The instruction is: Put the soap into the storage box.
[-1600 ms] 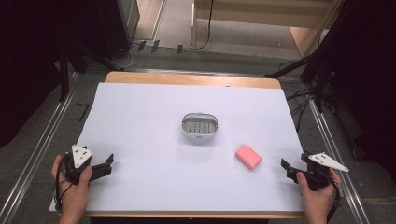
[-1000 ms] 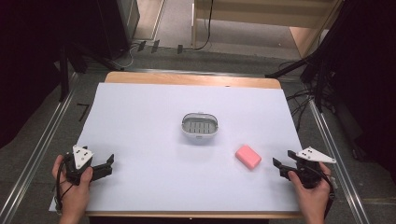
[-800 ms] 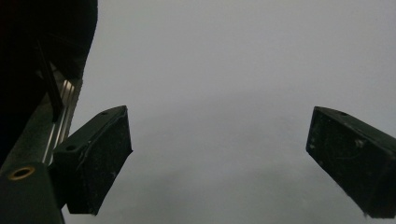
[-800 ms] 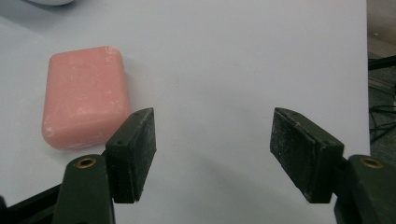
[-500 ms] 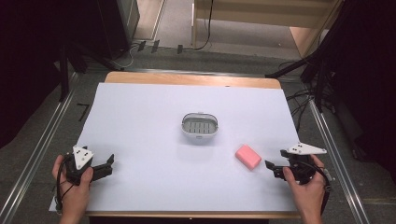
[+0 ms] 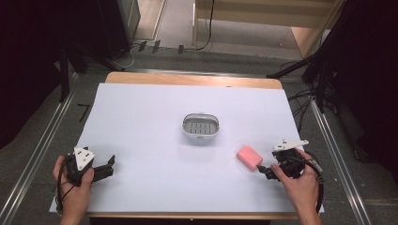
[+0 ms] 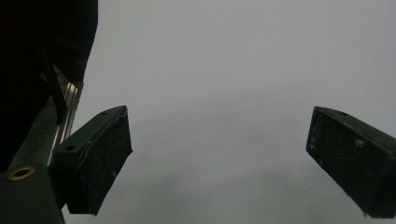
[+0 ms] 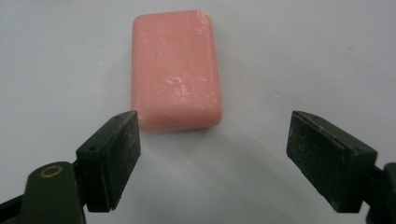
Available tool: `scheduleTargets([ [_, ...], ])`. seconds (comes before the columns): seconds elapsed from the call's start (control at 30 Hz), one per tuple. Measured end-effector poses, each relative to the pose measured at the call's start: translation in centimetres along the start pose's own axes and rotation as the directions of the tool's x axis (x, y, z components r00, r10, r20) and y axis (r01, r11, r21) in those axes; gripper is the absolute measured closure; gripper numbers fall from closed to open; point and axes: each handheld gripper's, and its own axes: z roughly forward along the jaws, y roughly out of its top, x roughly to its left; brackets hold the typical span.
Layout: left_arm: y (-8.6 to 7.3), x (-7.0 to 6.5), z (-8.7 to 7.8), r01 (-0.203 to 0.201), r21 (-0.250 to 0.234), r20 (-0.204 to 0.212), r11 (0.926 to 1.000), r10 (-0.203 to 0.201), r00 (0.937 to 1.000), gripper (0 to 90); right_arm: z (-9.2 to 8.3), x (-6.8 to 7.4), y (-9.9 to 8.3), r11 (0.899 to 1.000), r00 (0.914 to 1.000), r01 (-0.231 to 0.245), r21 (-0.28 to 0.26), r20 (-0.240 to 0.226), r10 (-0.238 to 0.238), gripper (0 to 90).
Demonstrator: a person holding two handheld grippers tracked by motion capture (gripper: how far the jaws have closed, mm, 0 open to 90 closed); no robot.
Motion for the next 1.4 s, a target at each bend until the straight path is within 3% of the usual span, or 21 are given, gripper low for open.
scheduleTargets([
  [0.17,0.0,0.0,0.0,-0.001,0.0,0.002,1.0,0.001,1.0,7.3,0.8,0.5,1.0,0.999,0.9997,0.023,0.035,-0.008,-0.022,19.4],
  [0.43,0.0,0.0,0.0,-0.005,-0.001,-0.001,1.0,0.005,1.0,7.3,1.9,1.0,2.7,0.996,0.9998,0.001,0.085,-0.02,0.001,22.0],
  [0.87,0.0,-0.2,0.1,-0.019,0.006,-0.009,0.9998,0.019,0.9998,7.3,4.2,2.1,4.4,0.982,0.9996,-0.027,0.189,-0.005,0.028,24.9],
  [1.4,0.0,-0.2,0.0,-0.022,0.004,-0.003,0.9997,0.022,0.9997,7.3,5.0,2.4,5.3,0.969,1.0,-0.002,0.249,0.004,0.001,37.8],
])
